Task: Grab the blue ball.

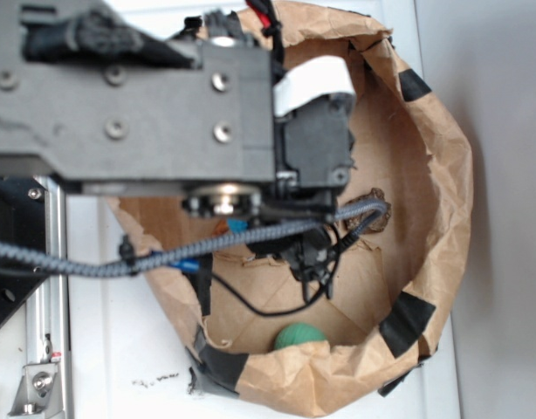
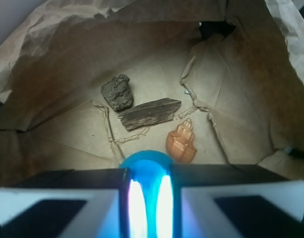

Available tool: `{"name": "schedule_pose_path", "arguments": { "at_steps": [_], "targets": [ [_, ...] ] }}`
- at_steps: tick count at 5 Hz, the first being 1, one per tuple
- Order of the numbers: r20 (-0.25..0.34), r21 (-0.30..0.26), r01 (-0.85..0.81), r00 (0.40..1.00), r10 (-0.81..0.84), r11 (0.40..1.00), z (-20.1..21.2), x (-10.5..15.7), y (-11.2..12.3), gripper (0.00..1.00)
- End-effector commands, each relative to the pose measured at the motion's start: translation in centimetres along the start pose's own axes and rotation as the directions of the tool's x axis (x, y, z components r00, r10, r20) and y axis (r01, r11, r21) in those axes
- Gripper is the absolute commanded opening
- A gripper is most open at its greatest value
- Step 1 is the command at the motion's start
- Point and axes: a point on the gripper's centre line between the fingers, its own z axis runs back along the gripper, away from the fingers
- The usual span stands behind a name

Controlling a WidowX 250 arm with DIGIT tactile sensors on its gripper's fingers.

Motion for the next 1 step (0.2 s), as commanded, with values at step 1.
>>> {"name": "schedule_pose_path", "arguments": {
  "at_steps": [1],
  "targets": [
    [0.066, -0.016, -0.006, 0.998, 0.007, 1.0, 1.68, 1.25, -1.72, 0.0]
  ]
}}
